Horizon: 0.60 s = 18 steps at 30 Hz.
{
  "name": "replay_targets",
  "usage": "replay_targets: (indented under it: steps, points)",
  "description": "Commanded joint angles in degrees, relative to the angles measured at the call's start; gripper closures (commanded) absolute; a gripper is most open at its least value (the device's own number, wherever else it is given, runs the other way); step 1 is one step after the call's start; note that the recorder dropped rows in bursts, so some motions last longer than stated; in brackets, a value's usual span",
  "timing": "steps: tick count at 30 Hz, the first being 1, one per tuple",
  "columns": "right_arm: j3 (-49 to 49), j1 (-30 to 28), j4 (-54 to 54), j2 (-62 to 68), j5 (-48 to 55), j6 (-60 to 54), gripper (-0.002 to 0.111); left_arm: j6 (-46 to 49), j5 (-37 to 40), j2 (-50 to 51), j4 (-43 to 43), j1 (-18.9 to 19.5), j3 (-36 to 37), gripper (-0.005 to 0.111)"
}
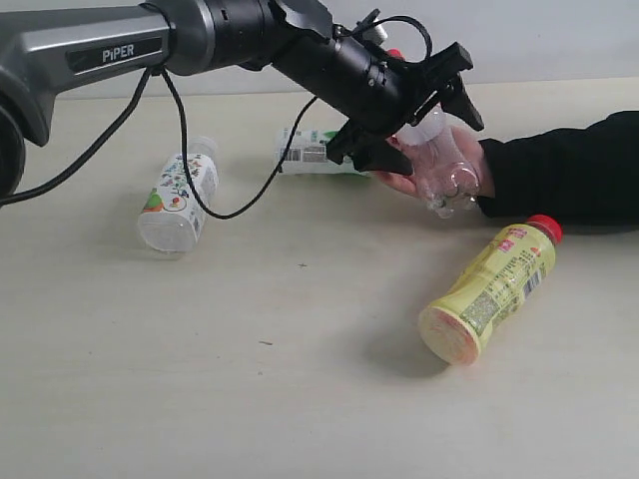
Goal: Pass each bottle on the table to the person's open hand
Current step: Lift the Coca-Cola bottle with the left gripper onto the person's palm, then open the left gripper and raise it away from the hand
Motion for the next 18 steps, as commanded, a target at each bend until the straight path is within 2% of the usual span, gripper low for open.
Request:
replay_targets:
  steps: [1, 10, 14, 18]
  points:
    - [0.3, 0.2, 0.0, -0.4, -0.2, 0.1, 0.108, 1.8, 2.2, -1.1, 0.0, 0.1, -0.4, 0.023]
    - [0.3, 0.2, 0.0, -0.4, -0.2, 0.1, 0.108, 1.8, 8.2, -3.8, 8.0, 0.1, -0.4, 0.023]
    - [0.3, 0.2, 0.0, -0.4, -0.2, 0.1, 0.108, 1.9, 13.2, -6.7, 11.0, 0.0, -0.4, 0.023]
    - [0.3, 0.2, 0.0, -0.4, -0.2, 0.1, 0.108, 3.1, 14.9, -11.2, 18.6, -3.1, 1.6, 0.023]
